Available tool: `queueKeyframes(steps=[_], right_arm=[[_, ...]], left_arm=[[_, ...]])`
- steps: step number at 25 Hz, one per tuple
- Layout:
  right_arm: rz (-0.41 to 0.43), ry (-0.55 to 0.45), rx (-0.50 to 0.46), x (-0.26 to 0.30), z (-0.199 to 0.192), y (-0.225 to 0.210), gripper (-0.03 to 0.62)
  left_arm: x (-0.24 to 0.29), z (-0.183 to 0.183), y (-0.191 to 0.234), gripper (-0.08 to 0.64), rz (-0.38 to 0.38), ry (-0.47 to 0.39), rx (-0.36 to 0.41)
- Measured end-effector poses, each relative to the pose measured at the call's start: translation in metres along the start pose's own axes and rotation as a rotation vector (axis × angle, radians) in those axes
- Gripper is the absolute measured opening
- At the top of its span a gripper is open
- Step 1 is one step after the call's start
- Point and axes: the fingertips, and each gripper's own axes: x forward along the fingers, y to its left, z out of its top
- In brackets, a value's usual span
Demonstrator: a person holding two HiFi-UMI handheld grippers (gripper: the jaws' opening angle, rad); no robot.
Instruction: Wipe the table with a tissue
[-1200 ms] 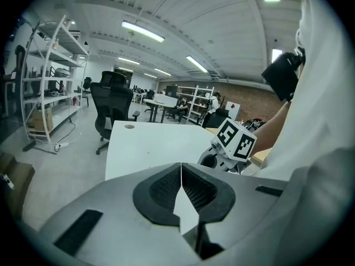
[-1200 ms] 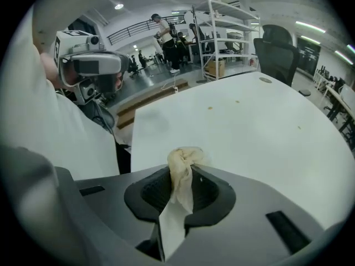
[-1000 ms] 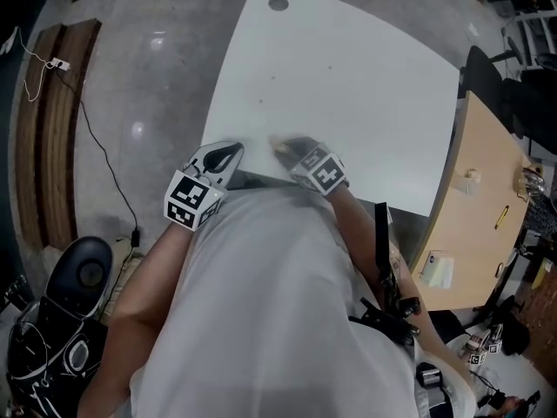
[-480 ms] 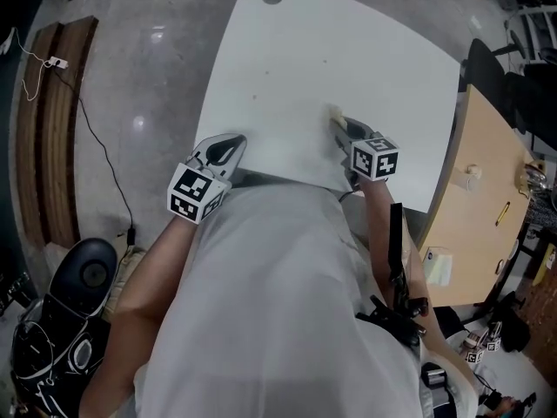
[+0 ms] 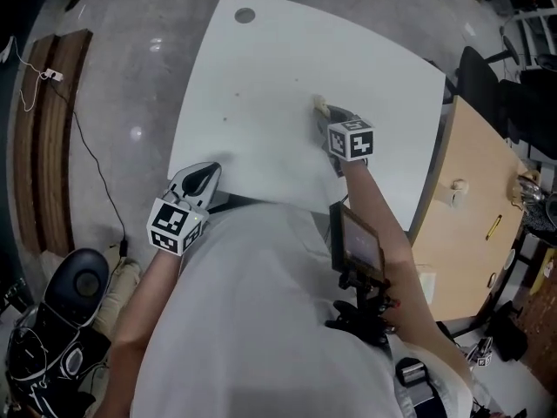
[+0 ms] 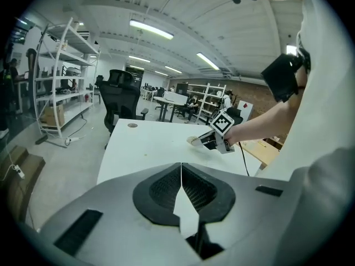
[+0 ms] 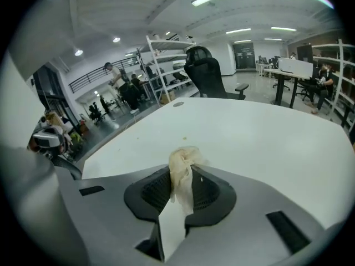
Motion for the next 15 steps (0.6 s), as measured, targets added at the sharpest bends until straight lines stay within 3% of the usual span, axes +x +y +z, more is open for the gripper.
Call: queueKeyframes(steps=[8,15], right_arm=[[-0.02,0.101,-0.239,0.044,0.043,-0.021,0.066],[-0.055,0.299,-0.407,0.062,0.042,-0.015,0.064]], left_arm=[[-0.021,-0.013,0.008,0.011,0.123,0.013,-0.066],[-0.028,-0.029,0.001,0.011,0.182,-0.004,-0.127]])
